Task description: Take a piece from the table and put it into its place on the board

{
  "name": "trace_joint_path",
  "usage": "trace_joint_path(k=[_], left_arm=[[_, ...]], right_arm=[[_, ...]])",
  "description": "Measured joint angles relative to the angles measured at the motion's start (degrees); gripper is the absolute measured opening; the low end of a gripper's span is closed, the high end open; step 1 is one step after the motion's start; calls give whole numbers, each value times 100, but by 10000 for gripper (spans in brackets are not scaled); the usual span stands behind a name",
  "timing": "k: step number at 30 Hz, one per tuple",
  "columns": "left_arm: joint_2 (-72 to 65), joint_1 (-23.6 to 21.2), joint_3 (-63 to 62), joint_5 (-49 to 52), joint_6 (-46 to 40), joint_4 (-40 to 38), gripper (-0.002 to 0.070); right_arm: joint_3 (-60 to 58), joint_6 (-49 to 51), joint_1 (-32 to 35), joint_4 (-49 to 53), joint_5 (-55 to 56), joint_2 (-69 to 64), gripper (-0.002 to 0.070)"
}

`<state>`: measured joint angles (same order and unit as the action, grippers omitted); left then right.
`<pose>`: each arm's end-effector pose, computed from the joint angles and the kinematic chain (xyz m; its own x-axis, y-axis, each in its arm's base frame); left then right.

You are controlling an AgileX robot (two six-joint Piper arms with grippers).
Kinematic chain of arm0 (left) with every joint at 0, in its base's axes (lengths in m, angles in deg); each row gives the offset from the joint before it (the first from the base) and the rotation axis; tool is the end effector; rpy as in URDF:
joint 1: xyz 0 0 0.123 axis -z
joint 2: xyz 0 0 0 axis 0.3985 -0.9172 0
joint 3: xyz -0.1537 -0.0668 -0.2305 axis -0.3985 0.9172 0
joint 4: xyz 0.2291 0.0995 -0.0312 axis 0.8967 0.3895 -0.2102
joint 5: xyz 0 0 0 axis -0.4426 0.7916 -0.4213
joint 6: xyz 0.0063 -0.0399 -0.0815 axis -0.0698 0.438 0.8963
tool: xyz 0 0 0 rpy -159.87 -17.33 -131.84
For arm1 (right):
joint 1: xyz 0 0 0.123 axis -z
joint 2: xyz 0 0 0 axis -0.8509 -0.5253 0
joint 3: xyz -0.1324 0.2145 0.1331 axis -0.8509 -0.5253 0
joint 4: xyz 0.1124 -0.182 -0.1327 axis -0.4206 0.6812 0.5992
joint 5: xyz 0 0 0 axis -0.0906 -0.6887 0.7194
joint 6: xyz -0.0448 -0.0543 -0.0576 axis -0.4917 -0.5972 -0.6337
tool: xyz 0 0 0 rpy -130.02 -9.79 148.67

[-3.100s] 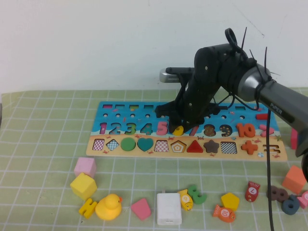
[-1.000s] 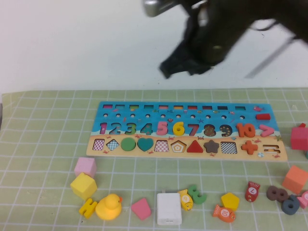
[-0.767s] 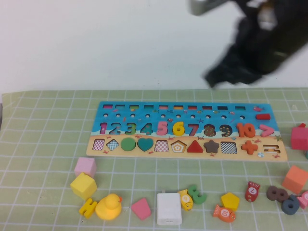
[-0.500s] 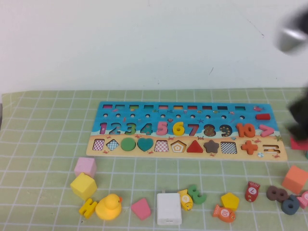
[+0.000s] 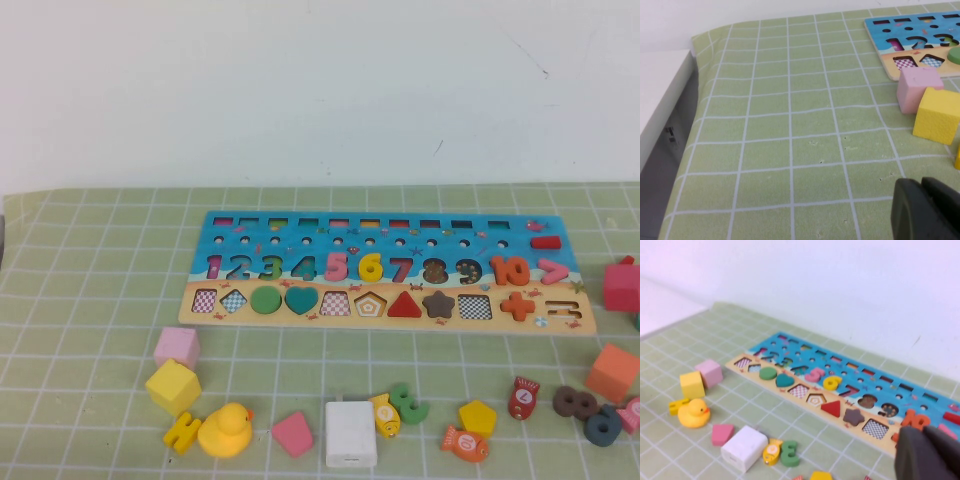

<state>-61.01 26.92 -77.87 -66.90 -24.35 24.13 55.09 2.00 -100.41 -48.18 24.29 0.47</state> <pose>0.0534 -0.0040 0.1788 -0.2384 -0.0026 -0.9712 0.0635 0.9978 -0.0182 0.0572 0.0349 0.3388 -0.1080 -0.1639 -0.9806 -0.5701 0.8182 -0.0740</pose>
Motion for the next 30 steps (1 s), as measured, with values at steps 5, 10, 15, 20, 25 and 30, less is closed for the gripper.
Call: trace_joint_path(k=[5,10,15,20,25,30], left_arm=[[0,0,0,0,36,0,-2],[0,0,0,0,36,0,-2],[0,0,0,0,36,0,-2],[0,0,0,0,36,0,-2],[0,0,0,0,36,0,-2],[0,0,0,0,36,0,-2]], right_arm=[[-67,41,0,62,82,164,0],[-69,44,0,74,124,164,0],[-78,59,0,74,141,164,0],[-78,59,0,74,141,164,0],[-78,59,87,61,152,164,0],[-78,68,1072,61,151,164,-1]])
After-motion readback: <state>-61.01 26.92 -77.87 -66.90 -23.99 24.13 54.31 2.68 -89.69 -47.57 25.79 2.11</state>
